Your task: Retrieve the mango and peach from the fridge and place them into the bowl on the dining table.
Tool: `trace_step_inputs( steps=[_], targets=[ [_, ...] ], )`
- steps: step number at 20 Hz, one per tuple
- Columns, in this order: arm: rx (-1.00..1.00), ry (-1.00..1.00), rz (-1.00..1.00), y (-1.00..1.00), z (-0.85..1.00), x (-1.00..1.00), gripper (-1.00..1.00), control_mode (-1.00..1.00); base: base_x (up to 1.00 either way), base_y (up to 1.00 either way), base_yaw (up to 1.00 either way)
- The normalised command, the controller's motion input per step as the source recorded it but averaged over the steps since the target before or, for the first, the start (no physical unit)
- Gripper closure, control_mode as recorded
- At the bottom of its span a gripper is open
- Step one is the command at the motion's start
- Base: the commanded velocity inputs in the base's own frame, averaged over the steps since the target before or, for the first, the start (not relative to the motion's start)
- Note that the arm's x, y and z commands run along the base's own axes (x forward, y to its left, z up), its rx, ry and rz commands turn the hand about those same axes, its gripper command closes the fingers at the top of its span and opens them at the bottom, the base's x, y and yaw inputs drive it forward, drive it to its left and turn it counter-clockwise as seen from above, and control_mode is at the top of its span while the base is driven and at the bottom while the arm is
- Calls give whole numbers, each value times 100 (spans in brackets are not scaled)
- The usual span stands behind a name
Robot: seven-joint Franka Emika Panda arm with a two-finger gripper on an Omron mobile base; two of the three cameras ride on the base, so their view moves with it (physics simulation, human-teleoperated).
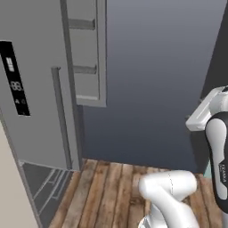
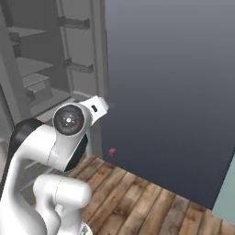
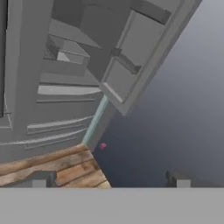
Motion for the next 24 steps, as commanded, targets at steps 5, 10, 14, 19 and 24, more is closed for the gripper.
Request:
trace_step_inputs(
  steps=[5,10,14,19,24],
  targets=[
    [0,0,0,0,0,0,-100,100,13,8,48],
    [0,0,0,0,0,0,-100,100,32,2,46],
    [0,0,0,0,0,0,-100,100,38,0,43],
    [0,0,0,0,0,0,-100,100,41,0,41],
    [0,0,0,0,0,0,-100,100,33,-9,38]
  ],
)
